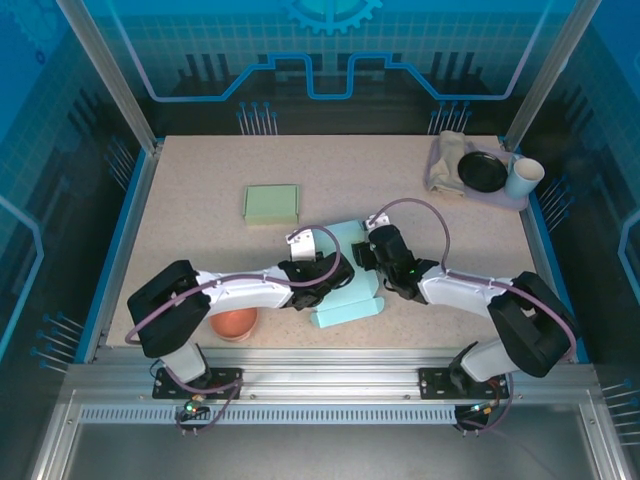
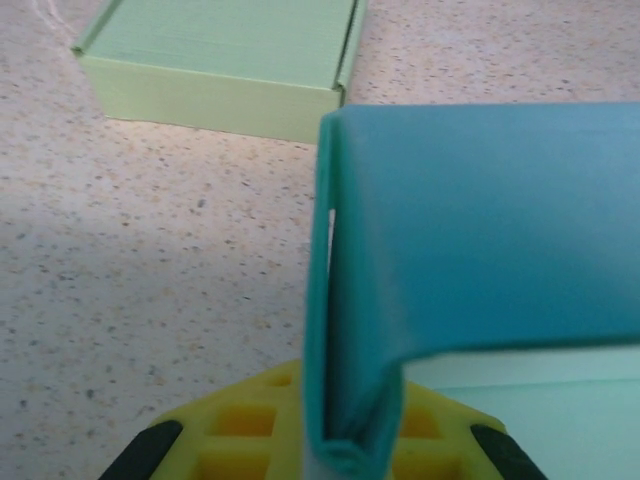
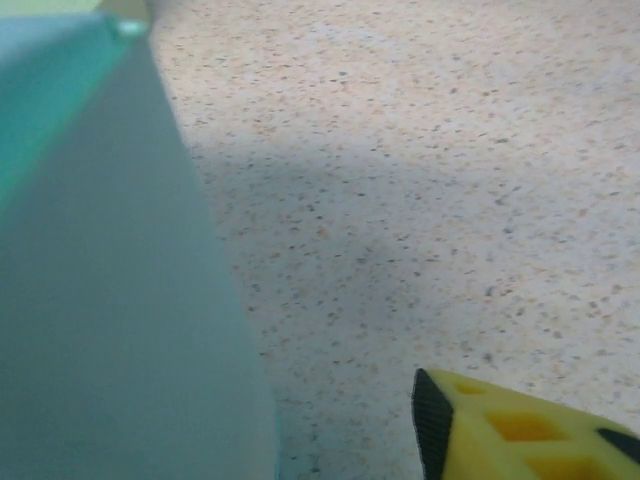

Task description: Fold the paper box

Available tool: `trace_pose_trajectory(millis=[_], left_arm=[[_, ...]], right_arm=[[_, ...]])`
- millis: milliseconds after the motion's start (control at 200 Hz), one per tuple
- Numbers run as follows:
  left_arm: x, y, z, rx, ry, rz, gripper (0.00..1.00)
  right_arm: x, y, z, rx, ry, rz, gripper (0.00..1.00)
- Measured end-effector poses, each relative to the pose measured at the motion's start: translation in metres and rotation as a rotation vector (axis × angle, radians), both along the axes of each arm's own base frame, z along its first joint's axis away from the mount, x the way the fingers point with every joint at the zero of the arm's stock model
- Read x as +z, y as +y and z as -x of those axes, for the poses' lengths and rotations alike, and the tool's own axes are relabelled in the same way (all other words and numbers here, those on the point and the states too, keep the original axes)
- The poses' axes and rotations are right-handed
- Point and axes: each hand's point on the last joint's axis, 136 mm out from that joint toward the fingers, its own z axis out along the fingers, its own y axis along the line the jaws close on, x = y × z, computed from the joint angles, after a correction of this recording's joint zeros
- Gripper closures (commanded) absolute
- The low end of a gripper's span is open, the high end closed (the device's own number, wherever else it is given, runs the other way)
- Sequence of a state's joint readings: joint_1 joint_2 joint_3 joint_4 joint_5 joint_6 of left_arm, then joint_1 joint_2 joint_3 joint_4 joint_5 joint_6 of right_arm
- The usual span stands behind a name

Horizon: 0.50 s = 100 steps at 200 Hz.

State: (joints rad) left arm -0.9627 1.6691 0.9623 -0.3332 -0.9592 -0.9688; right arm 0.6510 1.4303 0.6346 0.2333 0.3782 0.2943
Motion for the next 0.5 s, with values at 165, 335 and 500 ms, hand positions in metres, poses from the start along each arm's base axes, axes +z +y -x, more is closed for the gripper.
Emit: trace_pose_trajectory(millis=[165, 335, 500], left_arm=[[0.000, 0.009, 0.000, 0.016, 0.006, -0.038, 0.88], [0.003, 0.008, -0.001, 0.016, 0.005, -0.041, 0.88], [0.002, 0.008, -0.001, 0.013, 0.007, -0.046, 0.88]], right_arm=[[0.012, 0.010, 0.003, 0.066, -0.024, -0.035, 0.40], [0.014, 0.013, 0.003, 0.088, -0.036, -0.033, 0.43], [0.013, 0.017, -0.003, 0.100, -0.060, -0.025, 0.52]])
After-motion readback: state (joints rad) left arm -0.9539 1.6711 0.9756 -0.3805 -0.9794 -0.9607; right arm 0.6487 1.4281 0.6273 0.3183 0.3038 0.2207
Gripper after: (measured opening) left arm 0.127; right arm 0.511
